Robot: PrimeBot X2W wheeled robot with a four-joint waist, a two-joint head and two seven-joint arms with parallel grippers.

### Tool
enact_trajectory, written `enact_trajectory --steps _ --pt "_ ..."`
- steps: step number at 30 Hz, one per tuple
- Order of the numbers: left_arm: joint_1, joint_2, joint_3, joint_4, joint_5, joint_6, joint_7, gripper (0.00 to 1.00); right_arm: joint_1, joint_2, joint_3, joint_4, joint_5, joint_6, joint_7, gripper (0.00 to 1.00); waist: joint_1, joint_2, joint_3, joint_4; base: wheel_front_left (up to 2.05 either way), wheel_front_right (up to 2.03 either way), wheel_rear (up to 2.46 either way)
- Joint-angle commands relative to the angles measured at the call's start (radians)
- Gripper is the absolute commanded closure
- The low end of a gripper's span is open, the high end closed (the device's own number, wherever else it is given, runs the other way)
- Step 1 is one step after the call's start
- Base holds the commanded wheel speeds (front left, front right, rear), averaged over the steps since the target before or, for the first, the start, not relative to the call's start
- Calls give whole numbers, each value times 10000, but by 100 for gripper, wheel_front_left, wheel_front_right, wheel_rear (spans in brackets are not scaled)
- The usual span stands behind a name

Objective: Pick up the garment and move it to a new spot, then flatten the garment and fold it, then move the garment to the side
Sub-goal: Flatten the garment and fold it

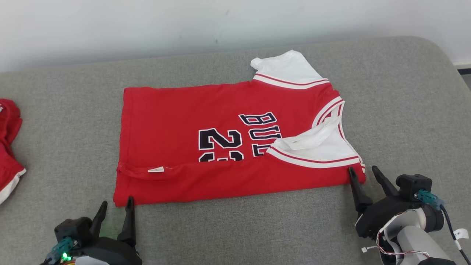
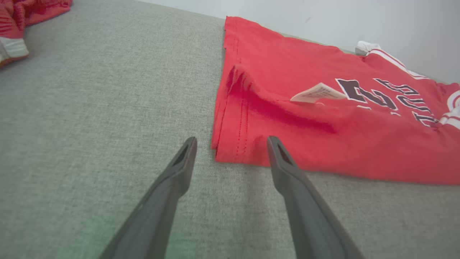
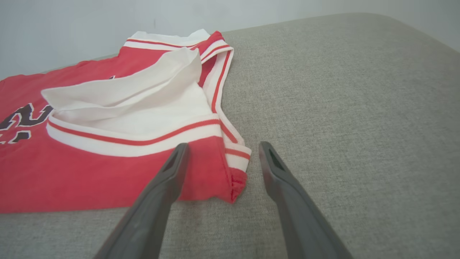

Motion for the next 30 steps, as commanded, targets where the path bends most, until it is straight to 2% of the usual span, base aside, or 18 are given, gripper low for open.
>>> enact_trajectory --steps 1,8,9,10,11,12,20,30 --pt "-149 36 -7 33 110 4 -22 0 -72 107 -12 68 -96 -23 -19 0 1 -1 113 -43 0 0 0" --pt "-683 5 -212 695 261 -10 170 0 -402 465 -29 567 -276 -23 -55 0 1 -1 401 -171 0 0 0" --pt "-769 -46 -199 837 179 -59 168 0 -462 520 -26 667 -286 -23 -44 29 1 -1 415 -178 0 0 0" --pt "-816 -88 -201 1012 116 -61 226 11 -512 562 4 758 -312 -23 -39 73 1 -1 423 -183 0 0 0" --pt "-866 -109 -223 1114 111 -102 220 95 -551 607 50 823 -344 -23 -58 100 1 -1 422 -184 0 0 0" --pt "-921 -134 -226 1182 111 -162 169 100 -592 648 81 852 -343 -23 -98 100 1 -1 414 -180 0 0 0" --pt "-495 -356 -135 1442 21 -314 -116 100 -151 542 -57 935 -25 -25 -380 100 1 -1 -199 59 0 0 0" --pt "1048 -473 135 450 -26 -139 -267 100 1779 343 -458 -566 315 -25 -328 100 1 -1 -940 297 0 0 0"
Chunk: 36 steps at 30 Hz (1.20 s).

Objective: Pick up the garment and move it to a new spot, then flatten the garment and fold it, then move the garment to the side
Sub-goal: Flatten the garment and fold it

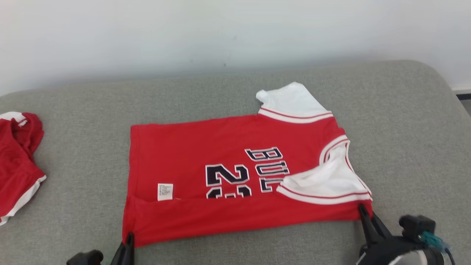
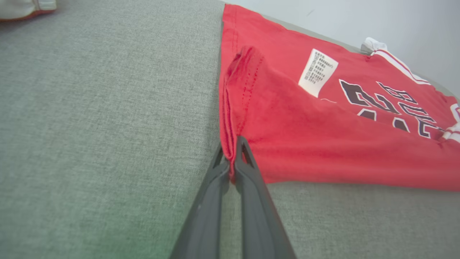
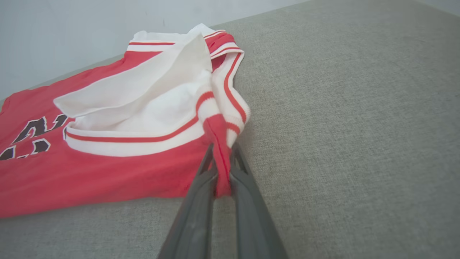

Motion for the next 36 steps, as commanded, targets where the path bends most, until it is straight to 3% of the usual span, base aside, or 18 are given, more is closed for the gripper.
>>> enact_trajectory --steps 1,12,13,14,15,24,36 --pt "304 61 54 -153 49 79 -52 100 419 -67 -171 -280 74 -25 67 100 1 0 -211 140 0 0 0" --pt "1185 75 127 -717 -216 340 41 100 3054 668 -1570 -3214 -553 -23 1600 100 1 0 -375 230 0 0 0" --pt "1194 80 72 -676 -205 304 110 96 3143 728 -1662 -3374 -636 -25 1710 100 1 0 -396 227 0 0 0" --pt "1199 67 44 -682 -264 200 146 52 3205 790 -1795 -3544 -736 -25 1744 56 1 0 -420 221 0 0 0" --pt "1204 42 90 -699 -340 163 135 0 3262 850 -1879 -3694 -838 -25 1782 0 1 0 -442 214 0 0 0" --pt "1246 73 630 -1138 284 354 -71 0 3379 1309 -2150 -5020 -1846 -23 1450 0 1 0 -688 290 0 0 0" --pt "1804 -329 2179 -3112 2759 496 -73 0 2967 1523 -1867 -5342 -2190 -23 471 0 1 0 -1000 454 0 0 0"
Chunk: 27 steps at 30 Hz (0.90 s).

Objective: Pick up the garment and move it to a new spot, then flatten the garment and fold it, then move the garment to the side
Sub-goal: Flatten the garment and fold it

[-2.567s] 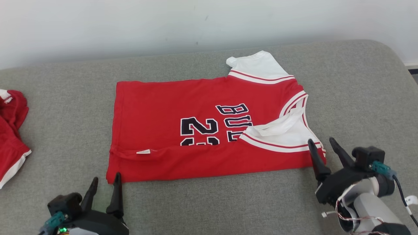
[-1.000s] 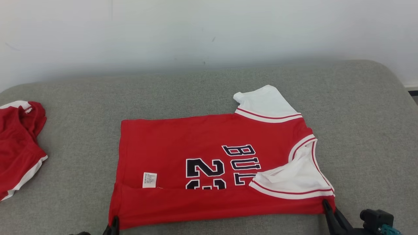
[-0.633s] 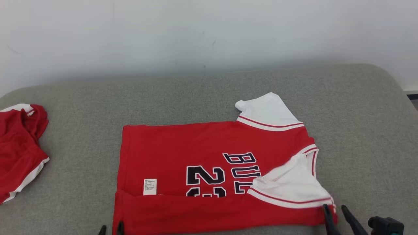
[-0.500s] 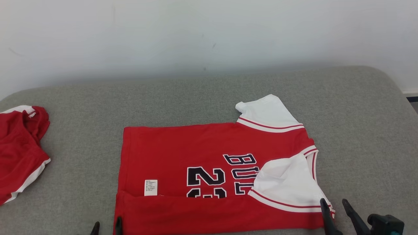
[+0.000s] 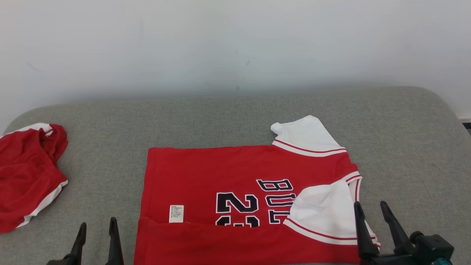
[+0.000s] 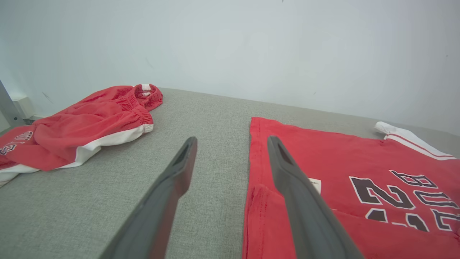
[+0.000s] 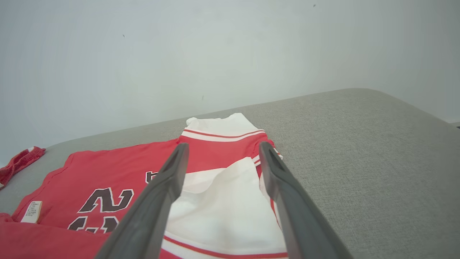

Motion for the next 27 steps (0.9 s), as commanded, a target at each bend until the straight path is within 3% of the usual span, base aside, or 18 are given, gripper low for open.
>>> enact_trajectory --steps 1,14,27 --pt "172 -63 87 -84 174 4 -31 0 -102 3 90 45 -89 -25 -109 0 0 0 -27 -7 0 0 0" --pt "431 -368 721 -334 1636 -525 -34 0 -788 43 907 1184 -309 -23 -756 0 0 0 -157 -52 0 0 0" --pt "425 -601 1217 23 2260 -1166 -33 0 -723 261 1021 1247 -621 -23 -767 0 0 0 -132 -44 0 0 0"
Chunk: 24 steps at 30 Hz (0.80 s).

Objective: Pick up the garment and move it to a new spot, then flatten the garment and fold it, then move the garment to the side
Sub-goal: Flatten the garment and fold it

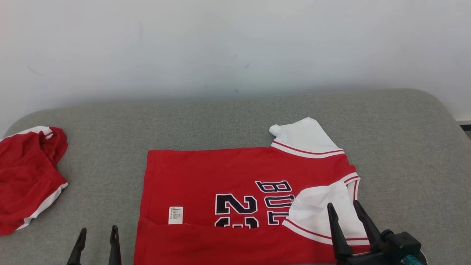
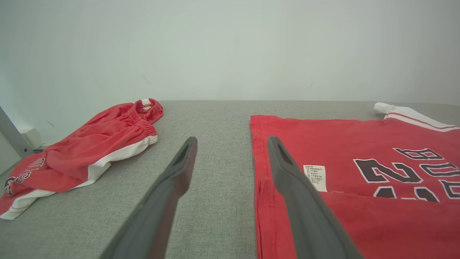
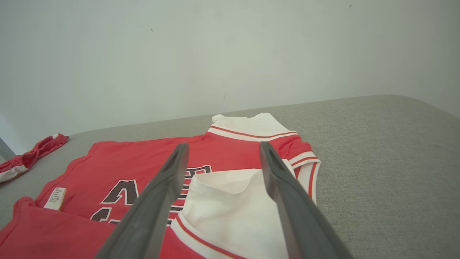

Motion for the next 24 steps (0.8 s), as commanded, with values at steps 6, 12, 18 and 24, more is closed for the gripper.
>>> enact_trajectory --steps 6,12,18,24 --pt "100 -249 347 135 250 -197 -35 0 74 90 46 141 -154 -23 -29 0 0 0 10 -28 0 0 0" --pt "128 -400 563 193 365 -335 -34 0 8 123 -5 197 -170 -23 -30 0 0 0 35 -57 0 0 0" --pt "-242 -511 813 449 345 -458 -35 0 -269 12 -12 387 10 -25 -30 0 0 0 97 -124 0 0 0" --pt "-1162 -247 850 953 131 -624 -30 0 -1186 -299 196 1003 280 -23 -27 0 0 0 233 -234 0 0 0"
